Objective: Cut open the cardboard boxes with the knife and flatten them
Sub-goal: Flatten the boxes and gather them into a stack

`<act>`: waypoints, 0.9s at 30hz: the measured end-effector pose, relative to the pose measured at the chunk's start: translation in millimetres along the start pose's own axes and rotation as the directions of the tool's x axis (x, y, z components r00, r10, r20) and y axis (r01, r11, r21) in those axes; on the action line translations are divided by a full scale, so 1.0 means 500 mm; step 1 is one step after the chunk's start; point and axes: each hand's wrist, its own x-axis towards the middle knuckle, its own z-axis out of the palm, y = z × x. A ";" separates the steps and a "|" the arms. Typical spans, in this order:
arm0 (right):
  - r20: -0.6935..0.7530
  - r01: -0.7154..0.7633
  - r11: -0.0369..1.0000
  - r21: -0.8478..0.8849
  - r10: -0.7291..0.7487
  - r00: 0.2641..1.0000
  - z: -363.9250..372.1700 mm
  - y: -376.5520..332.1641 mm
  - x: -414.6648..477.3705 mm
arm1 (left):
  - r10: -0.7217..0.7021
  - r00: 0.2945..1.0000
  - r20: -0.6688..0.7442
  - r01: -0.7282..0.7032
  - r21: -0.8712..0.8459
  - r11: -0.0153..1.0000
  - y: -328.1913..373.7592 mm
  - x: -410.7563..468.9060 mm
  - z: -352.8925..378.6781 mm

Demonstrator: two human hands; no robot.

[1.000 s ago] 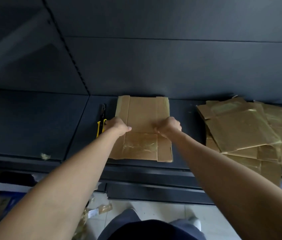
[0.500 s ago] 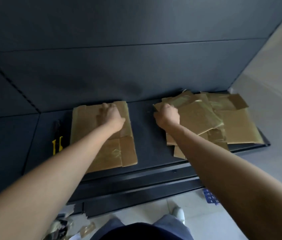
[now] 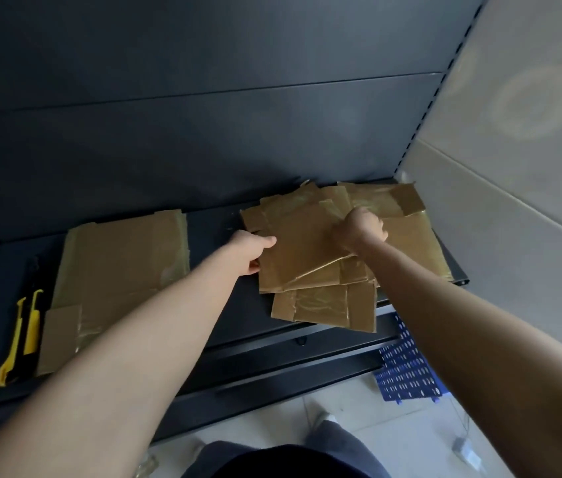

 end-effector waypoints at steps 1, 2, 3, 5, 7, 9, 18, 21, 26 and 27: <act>-0.005 0.014 1.000 0.019 -0.014 1.000 -0.002 -0.003 0.003 | -0.005 1.000 -0.026 0.005 0.003 1.000 0.003 0.000 0.003; 0.008 0.034 0.998 0.051 -0.034 0.999 -0.003 -0.005 0.005 | -0.005 0.998 -0.062 0.006 0.009 1.000 0.006 0.002 0.002; 0.035 0.061 0.994 0.090 -0.065 0.997 -0.002 -0.006 0.007 | -0.008 0.995 -0.099 0.010 0.018 1.000 0.009 0.003 -0.001; 0.126 0.126 0.979 0.163 -0.147 0.981 0.001 -0.004 0.011 | -0.001 0.981 -0.196 0.006 0.024 1.000 0.013 0.006 -0.016; 0.213 0.156 0.969 0.190 -0.196 0.957 0.006 0.006 0.018 | 0.009 0.956 -0.295 -0.001 0.027 1.000 0.015 0.006 -0.034; 0.203 0.144 0.973 0.180 -0.180 0.963 -0.001 0.019 0.026 | 0.017 0.932 -0.361 -0.010 0.019 1.000 0.014 0.003 -0.047; 0.307 0.093 0.977 0.194 -0.150 0.940 -0.032 0.054 0.058 | 0.037 0.896 -0.443 0.018 0.120 0.993 -0.020 -0.027 -0.047; 0.304 0.053 0.956 0.288 -0.144 0.942 -0.031 0.050 0.063 | 0.035 0.905 -0.425 0.017 0.119 0.993 -0.021 -0.033 -0.045; 0.214 -0.081 0.879 0.470 -0.024 0.977 -0.076 0.060 0.077 | -0.010 0.942 -0.336 0.023 0.035 0.999 -0.001 -0.020 -0.070; 0.158 -0.086 0.856 0.510 0.005 0.987 -0.089 0.065 0.085 | -0.023 0.947 -0.320 0.023 -0.003 1.000 0.004 -0.016 -0.075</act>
